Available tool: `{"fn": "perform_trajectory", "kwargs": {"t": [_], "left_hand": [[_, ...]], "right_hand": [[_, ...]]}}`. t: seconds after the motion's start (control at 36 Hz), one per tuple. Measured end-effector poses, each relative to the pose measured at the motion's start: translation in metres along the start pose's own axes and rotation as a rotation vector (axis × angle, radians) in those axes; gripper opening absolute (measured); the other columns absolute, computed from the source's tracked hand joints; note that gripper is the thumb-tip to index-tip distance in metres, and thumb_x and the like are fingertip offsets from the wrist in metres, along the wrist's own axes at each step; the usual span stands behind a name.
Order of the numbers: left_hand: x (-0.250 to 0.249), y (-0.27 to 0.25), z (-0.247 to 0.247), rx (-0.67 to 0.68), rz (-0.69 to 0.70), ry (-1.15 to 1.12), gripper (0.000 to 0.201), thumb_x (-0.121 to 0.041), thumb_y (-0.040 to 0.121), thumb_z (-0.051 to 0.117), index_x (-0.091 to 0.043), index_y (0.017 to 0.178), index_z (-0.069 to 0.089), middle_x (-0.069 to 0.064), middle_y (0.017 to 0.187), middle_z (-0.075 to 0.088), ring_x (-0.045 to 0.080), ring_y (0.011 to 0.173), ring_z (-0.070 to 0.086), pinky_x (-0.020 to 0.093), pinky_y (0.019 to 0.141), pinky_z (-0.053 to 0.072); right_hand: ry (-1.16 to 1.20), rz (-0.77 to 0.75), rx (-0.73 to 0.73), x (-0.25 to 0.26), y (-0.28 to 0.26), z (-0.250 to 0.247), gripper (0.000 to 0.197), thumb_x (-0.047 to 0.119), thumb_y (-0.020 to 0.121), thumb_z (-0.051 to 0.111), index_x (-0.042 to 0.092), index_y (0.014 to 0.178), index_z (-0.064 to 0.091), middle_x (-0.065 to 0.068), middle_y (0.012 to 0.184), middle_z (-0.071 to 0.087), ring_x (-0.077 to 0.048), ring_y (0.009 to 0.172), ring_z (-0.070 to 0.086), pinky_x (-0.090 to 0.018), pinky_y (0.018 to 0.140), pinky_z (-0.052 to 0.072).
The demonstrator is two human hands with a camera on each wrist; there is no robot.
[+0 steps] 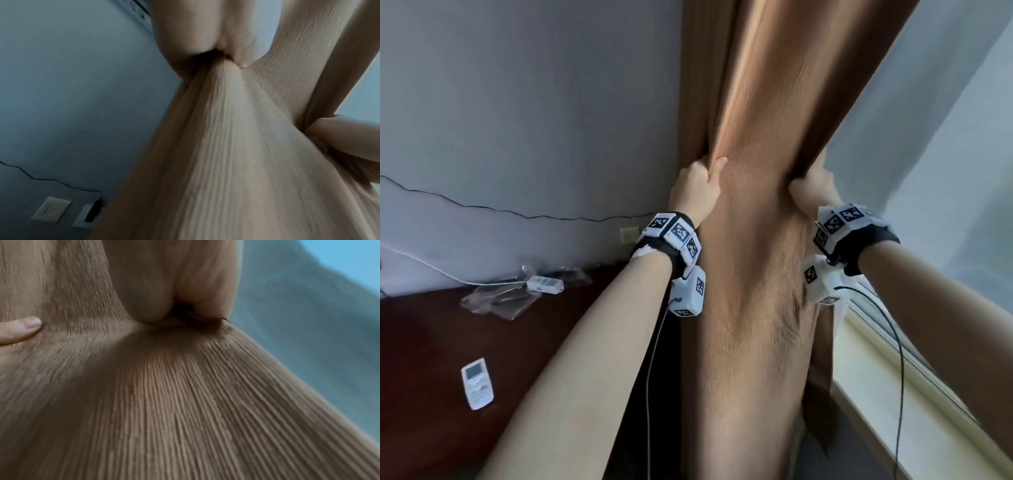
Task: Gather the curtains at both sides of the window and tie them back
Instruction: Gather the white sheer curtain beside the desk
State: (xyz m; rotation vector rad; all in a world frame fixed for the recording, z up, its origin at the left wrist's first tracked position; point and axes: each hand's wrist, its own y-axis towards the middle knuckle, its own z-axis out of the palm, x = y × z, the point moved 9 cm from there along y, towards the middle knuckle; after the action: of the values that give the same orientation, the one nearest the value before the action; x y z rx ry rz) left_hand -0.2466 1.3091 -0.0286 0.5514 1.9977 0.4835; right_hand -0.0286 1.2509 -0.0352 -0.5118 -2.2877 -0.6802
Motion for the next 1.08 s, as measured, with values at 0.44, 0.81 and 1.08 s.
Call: {"fn": "perform_trajectory", "kwargs": {"t": [0.44, 0.81, 1.08], "left_hand": [[0.14, 0.225, 0.076, -0.04, 0.039, -0.071, 0.042, -0.043, 0.101, 0.039, -0.01, 0.087, 0.061, 0.0, 0.065, 0.055, 0.031, 0.077, 0.061, 0.03, 0.065, 0.04], [0.175, 0.316, 0.108, -0.05, 0.095, -0.125, 0.045, -0.04, 0.102, 0.038, -0.004, 0.098, 0.064, 0.013, 0.08, 0.067, 0.029, 0.077, 0.064, 0.033, 0.069, 0.049], [0.168, 0.283, 0.104, 0.004, 0.042, -0.073, 0.048, -0.045, 0.101, 0.036, -0.006, 0.1, 0.064, 0.012, 0.086, 0.068, 0.033, 0.085, 0.064, 0.038, 0.077, 0.051]], "right_hand": [[0.029, 0.047, -0.108, 0.01, 0.223, 0.133, 0.074, 0.006, 0.088, 0.047, 0.01, 0.151, 0.009, -0.021, 0.143, 0.04, -0.038, 0.129, 0.042, -0.039, 0.108, 0.035], [0.11, 0.032, -0.178, 0.017, 0.296, 0.168, 0.076, 0.0, 0.088, 0.039, 0.013, 0.153, 0.001, -0.019, 0.142, 0.044, -0.035, 0.125, 0.046, -0.033, 0.101, 0.037], [0.099, 0.084, -0.077, 0.0, 0.27, 0.165, 0.067, 0.002, 0.088, 0.039, 0.013, 0.149, 0.015, -0.022, 0.136, 0.048, -0.04, 0.12, 0.049, -0.036, 0.099, 0.039]]}}
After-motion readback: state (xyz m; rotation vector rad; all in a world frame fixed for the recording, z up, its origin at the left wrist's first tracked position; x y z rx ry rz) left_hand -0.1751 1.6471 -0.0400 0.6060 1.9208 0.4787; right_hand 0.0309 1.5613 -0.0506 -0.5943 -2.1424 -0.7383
